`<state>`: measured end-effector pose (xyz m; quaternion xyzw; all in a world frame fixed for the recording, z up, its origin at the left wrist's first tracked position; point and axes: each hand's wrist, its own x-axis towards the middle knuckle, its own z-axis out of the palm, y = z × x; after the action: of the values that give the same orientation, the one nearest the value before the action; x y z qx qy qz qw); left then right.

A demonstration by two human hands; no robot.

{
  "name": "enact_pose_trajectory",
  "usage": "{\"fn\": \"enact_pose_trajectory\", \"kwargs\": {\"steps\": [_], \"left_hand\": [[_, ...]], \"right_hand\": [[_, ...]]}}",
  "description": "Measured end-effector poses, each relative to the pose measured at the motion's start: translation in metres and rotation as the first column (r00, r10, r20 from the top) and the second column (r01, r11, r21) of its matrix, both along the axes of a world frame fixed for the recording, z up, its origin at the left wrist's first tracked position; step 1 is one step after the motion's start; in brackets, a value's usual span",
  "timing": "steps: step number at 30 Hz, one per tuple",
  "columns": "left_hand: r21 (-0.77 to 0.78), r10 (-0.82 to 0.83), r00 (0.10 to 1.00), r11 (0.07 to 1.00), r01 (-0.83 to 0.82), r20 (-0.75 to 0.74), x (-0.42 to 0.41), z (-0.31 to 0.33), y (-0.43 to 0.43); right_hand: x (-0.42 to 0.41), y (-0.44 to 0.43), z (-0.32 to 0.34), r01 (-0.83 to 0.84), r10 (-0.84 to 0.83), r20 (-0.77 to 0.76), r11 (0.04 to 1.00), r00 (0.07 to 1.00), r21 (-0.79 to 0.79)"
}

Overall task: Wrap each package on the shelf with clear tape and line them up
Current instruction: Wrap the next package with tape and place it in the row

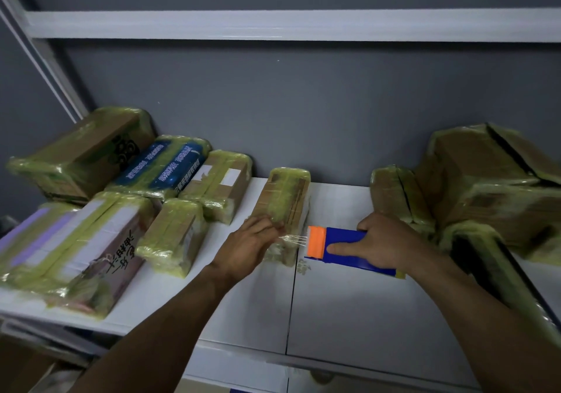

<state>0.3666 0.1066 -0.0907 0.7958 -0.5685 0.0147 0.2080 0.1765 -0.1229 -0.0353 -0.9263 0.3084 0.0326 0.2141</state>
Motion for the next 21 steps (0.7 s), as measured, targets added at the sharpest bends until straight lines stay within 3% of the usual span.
{"fn": "enact_pose_trajectory", "kwargs": {"steps": [5,8,21], "left_hand": [[-0.036,0.084,0.992,0.996,-0.081,0.099,-0.004,-0.010,-0.004],[-0.036,0.154,0.986,0.988,-0.152,0.063,-0.016,-0.016,-0.012],[-0.156,0.130,0.991,0.979,-0.132,-0.028,-0.002,-0.019,-0.015]], "right_hand": [[-0.001,-0.005,0.002,-0.003,0.001,-0.017,0.994,1.000,-0.111],[0.001,-0.004,-0.002,-0.002,-0.004,-0.044,0.991,0.999,-0.135],[-0.002,-0.003,0.000,0.041,-0.042,0.020,0.999,0.999,0.019]]}}
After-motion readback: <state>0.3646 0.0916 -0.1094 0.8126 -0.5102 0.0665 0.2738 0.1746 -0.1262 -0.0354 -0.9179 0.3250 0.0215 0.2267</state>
